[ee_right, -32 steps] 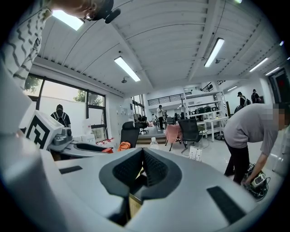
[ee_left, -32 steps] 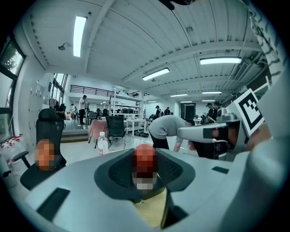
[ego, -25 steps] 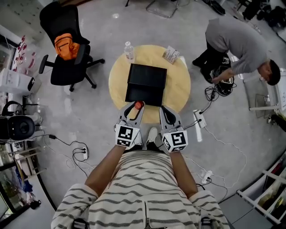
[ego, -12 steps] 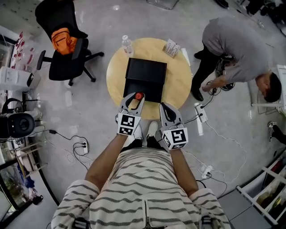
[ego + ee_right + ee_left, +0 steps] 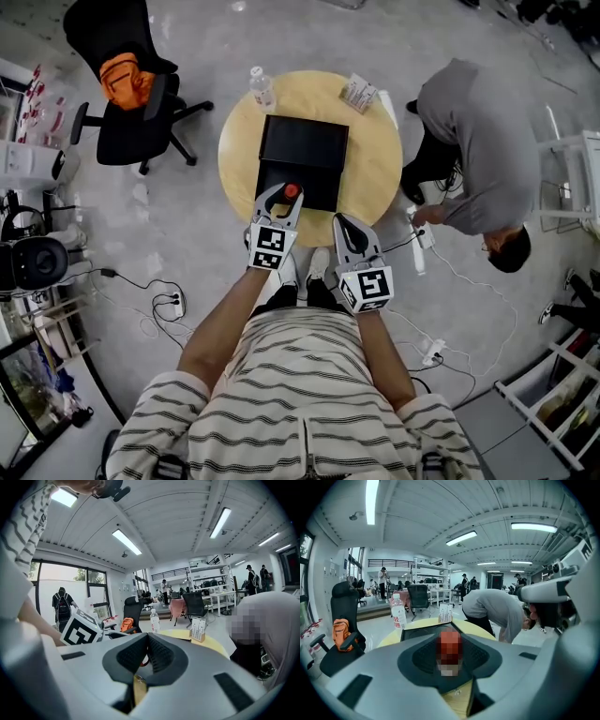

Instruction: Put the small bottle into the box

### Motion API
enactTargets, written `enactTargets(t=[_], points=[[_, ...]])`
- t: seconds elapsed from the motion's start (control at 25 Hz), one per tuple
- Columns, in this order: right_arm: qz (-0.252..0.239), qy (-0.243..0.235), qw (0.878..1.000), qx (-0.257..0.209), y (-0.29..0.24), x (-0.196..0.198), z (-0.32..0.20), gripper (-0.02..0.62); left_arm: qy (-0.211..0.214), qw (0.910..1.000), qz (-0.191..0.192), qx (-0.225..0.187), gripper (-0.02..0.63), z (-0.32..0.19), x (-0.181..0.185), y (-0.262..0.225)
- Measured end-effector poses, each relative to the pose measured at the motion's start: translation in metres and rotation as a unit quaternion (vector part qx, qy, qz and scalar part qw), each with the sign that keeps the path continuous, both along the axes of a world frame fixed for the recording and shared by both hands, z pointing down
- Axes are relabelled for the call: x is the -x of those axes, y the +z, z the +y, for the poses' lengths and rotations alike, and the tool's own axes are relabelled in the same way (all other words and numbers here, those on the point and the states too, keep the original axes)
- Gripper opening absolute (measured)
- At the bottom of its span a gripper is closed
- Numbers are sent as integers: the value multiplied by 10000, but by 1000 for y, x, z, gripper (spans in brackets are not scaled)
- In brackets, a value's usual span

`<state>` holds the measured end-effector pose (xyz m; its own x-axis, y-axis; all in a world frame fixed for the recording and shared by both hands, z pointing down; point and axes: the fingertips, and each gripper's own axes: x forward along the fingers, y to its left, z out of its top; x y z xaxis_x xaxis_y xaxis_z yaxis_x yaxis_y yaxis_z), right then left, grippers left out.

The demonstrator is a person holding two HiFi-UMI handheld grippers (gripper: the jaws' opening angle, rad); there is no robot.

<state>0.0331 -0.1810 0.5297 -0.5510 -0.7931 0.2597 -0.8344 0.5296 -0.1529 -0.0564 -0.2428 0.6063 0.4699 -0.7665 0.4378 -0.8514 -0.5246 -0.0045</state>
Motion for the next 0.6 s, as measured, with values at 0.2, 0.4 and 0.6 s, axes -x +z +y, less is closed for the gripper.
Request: enactTargets(t=[0.2,0.4,0.6], points=[[-17,32,10000,53,4,-3,-2,20,34,10000,-70,42,149,-11,-6,11],[-8,16,10000,85,6,0,0,20,58,9998,-142,140,149,-16,-11,26],[12,29,9999,103,6,-1,-1,20,27,9996,-172,240,149,-22,-11,40]])
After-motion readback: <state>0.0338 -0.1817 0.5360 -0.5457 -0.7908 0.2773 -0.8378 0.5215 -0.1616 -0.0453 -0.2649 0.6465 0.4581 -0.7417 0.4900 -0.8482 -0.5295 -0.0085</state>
